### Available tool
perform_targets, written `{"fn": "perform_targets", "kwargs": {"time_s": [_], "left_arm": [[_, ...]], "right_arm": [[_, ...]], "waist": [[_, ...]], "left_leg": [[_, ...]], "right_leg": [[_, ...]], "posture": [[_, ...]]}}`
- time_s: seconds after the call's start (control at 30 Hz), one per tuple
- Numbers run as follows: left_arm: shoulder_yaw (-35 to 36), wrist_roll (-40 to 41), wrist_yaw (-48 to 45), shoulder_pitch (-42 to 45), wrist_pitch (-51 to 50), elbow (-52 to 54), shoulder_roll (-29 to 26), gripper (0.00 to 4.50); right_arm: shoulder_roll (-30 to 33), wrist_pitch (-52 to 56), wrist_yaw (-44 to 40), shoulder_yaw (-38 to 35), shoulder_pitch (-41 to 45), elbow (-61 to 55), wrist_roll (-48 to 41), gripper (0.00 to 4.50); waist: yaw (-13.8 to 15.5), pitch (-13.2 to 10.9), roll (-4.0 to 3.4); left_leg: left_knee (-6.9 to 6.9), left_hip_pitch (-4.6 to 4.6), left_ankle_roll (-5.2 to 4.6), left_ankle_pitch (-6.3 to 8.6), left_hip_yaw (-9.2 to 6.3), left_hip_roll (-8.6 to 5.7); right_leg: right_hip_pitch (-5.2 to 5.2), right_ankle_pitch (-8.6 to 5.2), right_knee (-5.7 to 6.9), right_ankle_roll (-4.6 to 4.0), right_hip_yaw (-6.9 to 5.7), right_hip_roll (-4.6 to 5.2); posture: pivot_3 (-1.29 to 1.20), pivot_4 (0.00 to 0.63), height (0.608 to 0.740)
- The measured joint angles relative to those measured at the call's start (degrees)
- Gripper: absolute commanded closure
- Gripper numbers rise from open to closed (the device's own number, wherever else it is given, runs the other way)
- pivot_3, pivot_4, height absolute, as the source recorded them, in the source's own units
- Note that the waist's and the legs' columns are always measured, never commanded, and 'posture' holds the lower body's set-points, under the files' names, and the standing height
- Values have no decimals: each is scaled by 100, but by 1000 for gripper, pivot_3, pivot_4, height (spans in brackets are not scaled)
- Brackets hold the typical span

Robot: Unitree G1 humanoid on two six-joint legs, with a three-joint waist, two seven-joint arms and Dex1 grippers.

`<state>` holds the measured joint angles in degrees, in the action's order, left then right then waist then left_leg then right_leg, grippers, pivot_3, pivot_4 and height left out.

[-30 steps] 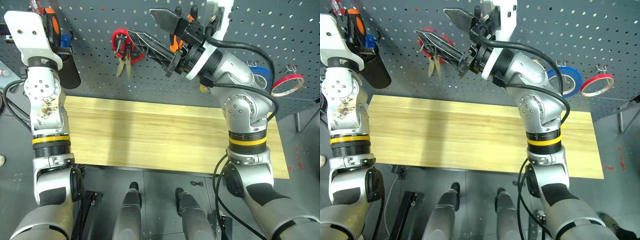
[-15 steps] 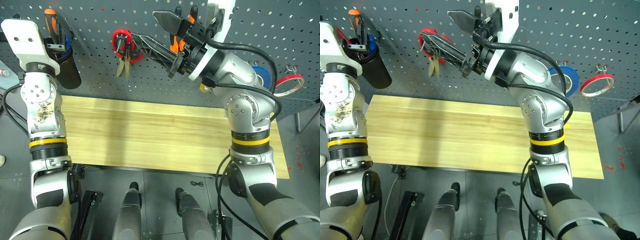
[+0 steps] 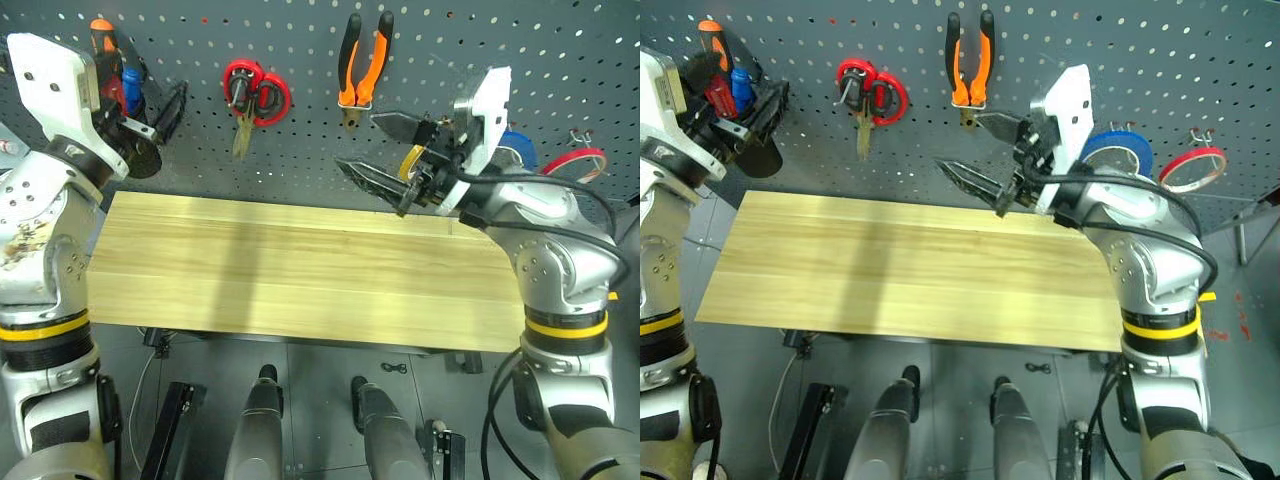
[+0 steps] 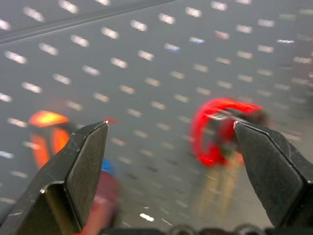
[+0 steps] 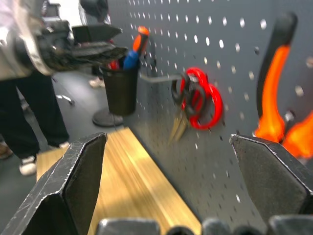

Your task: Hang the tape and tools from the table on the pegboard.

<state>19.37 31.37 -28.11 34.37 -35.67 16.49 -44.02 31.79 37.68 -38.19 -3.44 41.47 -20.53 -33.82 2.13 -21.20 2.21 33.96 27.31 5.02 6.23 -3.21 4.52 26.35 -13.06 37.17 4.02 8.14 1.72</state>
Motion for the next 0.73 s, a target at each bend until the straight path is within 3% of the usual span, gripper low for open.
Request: {"fn": "perform_targets", "kwargs": {"time_s": [0.2,0.37,0.53,0.73], "left_arm": [[84,865,-424,-1113,-1046,799,-277,121],[-5,864,-475,-2277,-1407,1115,-409,121],[-502,-14,-858,-3384,-588,734,-506,121],[-658,-378,-1279,-3155,176,-70,-428,121]], "right_arm": [[401,440,206,-210,-1052,-855,-153,0],[752,736,448,-235,-2262,-1521,-172,0],[1030,541,507,-269,-3819,-1574,381,0],[1045,-34,586,-438,-4071,-1061,973,0]], "waist": [[8,-1,1],[-4,0,0],[12,-1,0],[-27,0,0]], "left_leg": [[5,-3,0,0,0,1],[12,-7,-1,0,2,2],[12,-8,-4,-3,7,1],[22,-10,-22,-21,20,1]], "right_leg": [[-4,-6,0,6,1,1],[-6,-26,0,36,5,0],[-5,-42,-6,38,5,3],[-7,-48,-7,-1,17,5]], "posture": [[152,371,740],[136,377,740],[123,386,740],[110,384,740]]}}
